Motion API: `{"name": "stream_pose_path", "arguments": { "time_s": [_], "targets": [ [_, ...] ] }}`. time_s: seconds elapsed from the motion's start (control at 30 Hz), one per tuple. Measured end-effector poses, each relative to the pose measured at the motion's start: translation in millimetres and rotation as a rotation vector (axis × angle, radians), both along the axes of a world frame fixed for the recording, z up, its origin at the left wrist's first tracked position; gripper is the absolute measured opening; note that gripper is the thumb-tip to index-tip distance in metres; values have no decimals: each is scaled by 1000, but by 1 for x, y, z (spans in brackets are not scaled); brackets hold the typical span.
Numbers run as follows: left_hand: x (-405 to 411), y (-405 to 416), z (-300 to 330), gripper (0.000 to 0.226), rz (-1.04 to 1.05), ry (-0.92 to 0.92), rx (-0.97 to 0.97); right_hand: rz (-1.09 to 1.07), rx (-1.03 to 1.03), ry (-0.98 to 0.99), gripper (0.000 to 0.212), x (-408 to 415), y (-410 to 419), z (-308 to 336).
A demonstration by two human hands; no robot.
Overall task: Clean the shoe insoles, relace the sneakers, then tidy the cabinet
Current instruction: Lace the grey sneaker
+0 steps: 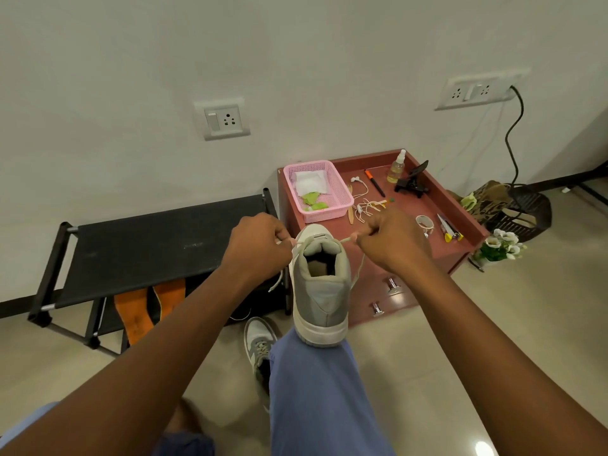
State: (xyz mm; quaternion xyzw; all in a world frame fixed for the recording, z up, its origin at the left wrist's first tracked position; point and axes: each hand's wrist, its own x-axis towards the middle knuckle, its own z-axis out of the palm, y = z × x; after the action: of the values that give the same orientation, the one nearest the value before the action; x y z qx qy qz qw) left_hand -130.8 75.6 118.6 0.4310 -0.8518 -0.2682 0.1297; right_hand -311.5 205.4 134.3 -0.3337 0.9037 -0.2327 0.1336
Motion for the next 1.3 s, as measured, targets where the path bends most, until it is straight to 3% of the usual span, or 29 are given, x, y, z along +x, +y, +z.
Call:
{"name": "stream_pose_path", "arguments": {
  "time_s": [0.3, 0.47, 0.6, 0.97, 1.13, 1.3],
  "targets": [
    [7, -3, 1, 12, 60, -53, -14, -103, 49, 7, 26, -2, 5, -3],
    [7, -3, 3, 19, 39, -28, -21, -26, 33, -19, 35, -4, 6, 0],
    [6, -4, 13, 32, -47, 81, 59, 65, -142, -235, 33, -4, 8, 12],
    [-5, 8, 37, 11, -184, 452, 160, 253, -515, -527, 14, 23, -4, 36],
    [-4, 9, 34, 9, -187, 524, 158, 257, -617, -576, 8, 24, -7, 29],
    [-2, 13, 30, 10, -212, 578, 142, 317, -582, -541, 20, 30, -9, 25]
  ]
}}
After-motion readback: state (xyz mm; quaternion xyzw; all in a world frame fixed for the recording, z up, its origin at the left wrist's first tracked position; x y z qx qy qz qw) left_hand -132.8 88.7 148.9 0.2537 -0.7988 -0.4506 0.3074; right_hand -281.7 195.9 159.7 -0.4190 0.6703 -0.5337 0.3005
